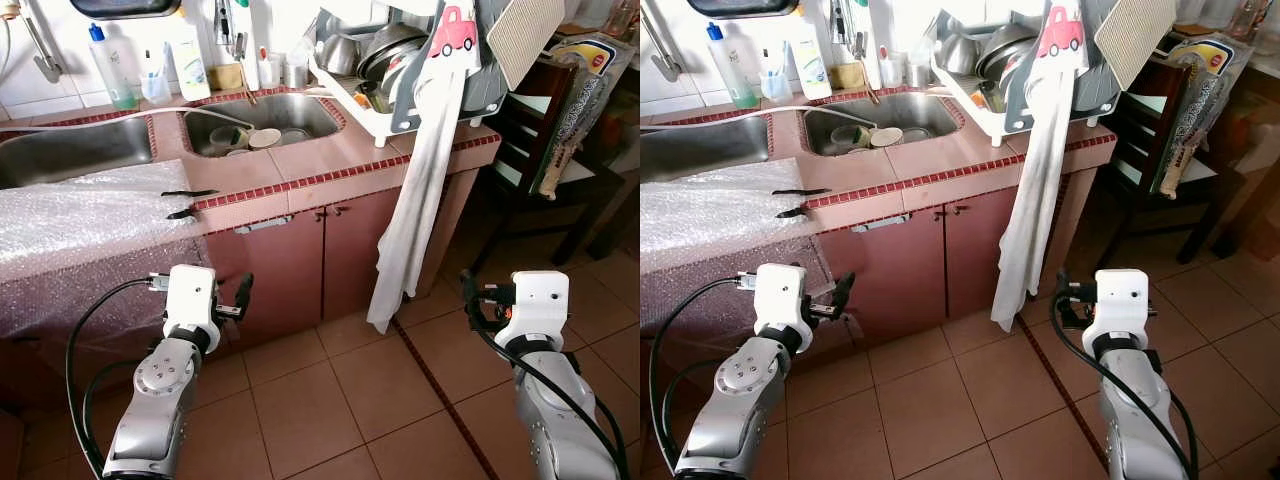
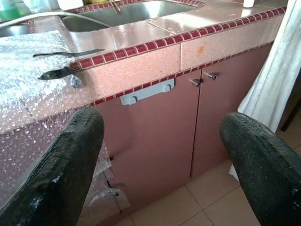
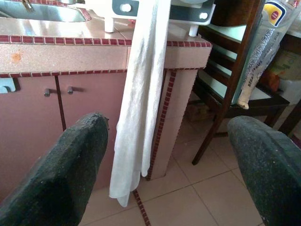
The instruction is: Kitchen organization
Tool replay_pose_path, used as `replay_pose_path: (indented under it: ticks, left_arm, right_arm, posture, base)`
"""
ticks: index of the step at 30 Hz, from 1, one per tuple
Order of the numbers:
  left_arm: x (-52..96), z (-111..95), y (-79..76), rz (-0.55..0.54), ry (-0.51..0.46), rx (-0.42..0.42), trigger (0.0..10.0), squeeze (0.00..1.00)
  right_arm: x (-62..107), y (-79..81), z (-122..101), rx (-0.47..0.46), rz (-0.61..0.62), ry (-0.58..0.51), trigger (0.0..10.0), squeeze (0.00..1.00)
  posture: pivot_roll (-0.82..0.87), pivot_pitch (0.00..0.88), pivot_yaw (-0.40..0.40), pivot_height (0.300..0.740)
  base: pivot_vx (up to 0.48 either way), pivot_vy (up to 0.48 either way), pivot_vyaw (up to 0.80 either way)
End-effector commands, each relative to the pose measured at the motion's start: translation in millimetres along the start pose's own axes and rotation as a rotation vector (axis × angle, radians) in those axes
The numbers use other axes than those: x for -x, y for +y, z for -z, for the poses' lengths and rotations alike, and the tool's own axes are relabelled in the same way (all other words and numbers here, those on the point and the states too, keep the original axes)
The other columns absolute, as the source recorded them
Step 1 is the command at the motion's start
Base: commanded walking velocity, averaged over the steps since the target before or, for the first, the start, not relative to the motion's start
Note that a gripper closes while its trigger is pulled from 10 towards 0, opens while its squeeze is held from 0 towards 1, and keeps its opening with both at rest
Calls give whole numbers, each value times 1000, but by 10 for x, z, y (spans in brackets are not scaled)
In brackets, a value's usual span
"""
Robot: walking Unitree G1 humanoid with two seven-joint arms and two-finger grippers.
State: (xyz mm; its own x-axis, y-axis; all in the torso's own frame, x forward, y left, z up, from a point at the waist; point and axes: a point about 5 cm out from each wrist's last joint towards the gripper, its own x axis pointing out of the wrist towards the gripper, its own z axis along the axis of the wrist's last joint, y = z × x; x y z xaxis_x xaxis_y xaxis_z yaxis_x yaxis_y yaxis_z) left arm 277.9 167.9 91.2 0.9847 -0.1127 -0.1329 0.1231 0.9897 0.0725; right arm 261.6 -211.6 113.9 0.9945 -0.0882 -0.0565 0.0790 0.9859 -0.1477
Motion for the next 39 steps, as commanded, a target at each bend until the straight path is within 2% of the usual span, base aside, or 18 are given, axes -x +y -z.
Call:
replay_pose_path:
  ticks: [1,11,15,19,22,24,30,39]
  left_arm:
    - [-18,-4,7,2,6,-3,10000,0]
    - [-15,13,12,2,17,-1,10000,0]
    - [71,87,75,8,40,2,10000,0]
    - [125,148,151,-17,60,-2,10000,0]
    - [106,137,153,-27,61,0,10000,0]
    - [70,121,145,-36,57,19,10000,0]
    - [16,76,85,-24,44,35,10000,0]
    - [6,96,84,-37,60,60,10000,0]
  right_arm:
    - [-12,-10,12,-12,12,5,10000,0]
    - [-15,-15,10,-9,10,3,10000,0]
    - [-10,-36,39,44,6,1,10000,0]
    - [15,-15,87,22,-1,11,10000,0]
    - [5,15,75,32,-11,7,10000,0]
    - [-13,70,33,87,-35,-23,10000,0]
    - [-30,86,26,70,-33,-28,10000,0]
    - [-31,83,26,83,-36,-33,10000,0]
  posture:
    - [-17,0,28,740]
    - [-14,0,26,740]
    - [-13,0,24,740]
    - [-6,0,21,740]
    - [-6,0,19,740]
    - [-12,0,19,740]
    - [-15,0,22,740]
    - [-17,0,23,740]
  base:
    - [0,0,0]
    - [0,0,0]
    - [0,0,0]
    - [0,0,0]
    - [0,0,0]
    - [0,0,0]
    - [0,0,0]
    - [0,0,0]
